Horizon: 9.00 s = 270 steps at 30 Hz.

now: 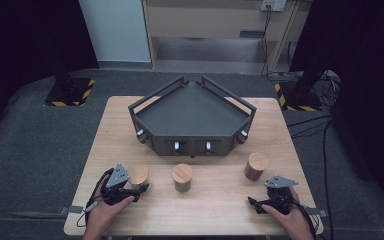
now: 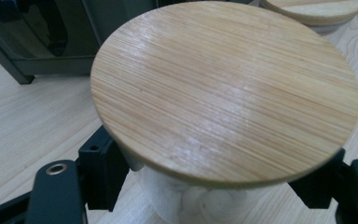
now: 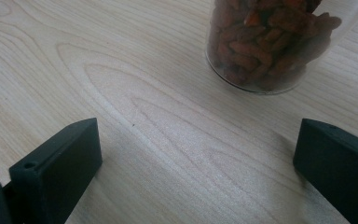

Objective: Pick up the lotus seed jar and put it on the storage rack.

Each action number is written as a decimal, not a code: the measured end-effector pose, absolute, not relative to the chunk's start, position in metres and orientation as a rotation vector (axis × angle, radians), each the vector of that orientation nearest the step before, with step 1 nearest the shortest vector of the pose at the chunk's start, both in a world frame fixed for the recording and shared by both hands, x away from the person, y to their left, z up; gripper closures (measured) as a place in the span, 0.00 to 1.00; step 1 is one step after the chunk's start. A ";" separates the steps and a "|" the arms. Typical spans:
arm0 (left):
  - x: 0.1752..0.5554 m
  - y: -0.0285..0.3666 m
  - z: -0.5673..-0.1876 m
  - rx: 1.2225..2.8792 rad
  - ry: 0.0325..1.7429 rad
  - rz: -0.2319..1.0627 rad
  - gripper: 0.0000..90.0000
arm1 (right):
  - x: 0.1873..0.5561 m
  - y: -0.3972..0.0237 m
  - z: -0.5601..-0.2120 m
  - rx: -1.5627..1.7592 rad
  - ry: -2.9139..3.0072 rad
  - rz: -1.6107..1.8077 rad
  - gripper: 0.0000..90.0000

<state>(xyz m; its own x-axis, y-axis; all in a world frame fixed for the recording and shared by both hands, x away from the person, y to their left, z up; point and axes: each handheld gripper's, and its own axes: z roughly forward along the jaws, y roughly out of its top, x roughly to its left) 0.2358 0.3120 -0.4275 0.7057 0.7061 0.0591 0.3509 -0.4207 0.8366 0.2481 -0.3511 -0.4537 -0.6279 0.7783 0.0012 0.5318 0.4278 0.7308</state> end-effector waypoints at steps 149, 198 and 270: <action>0.381 0.227 -0.284 2.080 0.710 0.577 0.27 | 0.248 -0.351 -0.454 1.124 2.348 1.022 0.02; 0.409 0.222 -0.322 2.045 0.826 0.557 0.27 | 0.248 -0.351 -0.454 1.123 2.348 1.022 0.02; 0.356 0.249 -0.319 2.004 0.849 0.571 0.06 | 0.248 -0.351 -0.454 1.125 2.347 1.021 0.02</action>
